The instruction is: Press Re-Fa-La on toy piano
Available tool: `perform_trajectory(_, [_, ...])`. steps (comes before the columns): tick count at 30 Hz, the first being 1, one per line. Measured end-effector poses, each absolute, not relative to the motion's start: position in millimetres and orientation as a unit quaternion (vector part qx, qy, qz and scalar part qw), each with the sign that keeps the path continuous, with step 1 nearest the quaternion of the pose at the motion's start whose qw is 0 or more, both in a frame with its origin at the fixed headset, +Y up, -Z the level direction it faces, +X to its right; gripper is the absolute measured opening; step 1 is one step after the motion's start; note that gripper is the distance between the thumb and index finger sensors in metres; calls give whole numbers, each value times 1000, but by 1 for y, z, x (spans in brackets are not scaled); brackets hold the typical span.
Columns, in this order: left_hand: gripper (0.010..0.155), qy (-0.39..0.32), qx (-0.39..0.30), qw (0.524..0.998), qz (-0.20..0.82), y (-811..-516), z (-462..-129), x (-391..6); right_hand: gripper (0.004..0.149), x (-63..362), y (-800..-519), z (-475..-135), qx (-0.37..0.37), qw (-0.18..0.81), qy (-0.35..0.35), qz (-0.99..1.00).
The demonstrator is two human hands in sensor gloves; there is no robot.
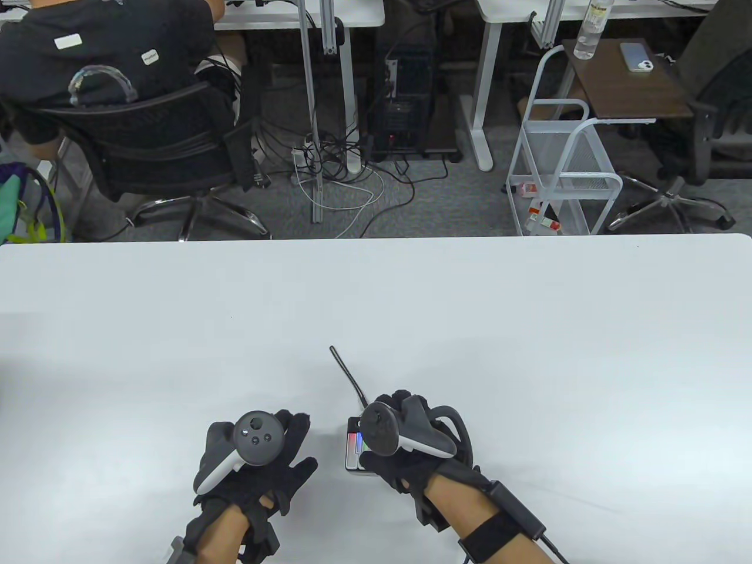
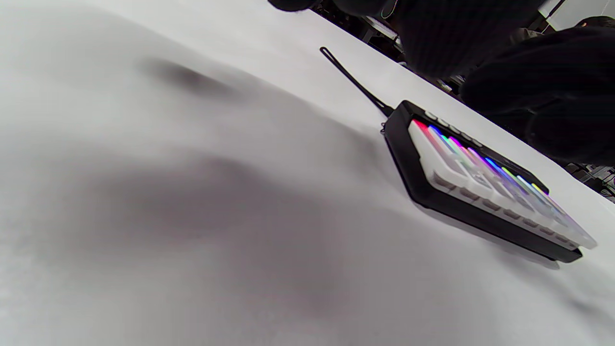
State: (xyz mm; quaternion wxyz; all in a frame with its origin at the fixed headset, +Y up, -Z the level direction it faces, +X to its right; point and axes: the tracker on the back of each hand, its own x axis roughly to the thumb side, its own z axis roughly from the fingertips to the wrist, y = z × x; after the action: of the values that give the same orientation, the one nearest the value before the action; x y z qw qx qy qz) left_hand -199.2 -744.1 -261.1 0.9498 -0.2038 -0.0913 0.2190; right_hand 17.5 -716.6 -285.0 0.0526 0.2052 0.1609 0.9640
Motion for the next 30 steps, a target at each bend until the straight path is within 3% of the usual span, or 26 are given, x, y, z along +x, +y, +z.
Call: perform_trajectory(30, [76,-93,-205,949,219,-744,-261,-199,68,2,-734,-297,202,35,160,966])
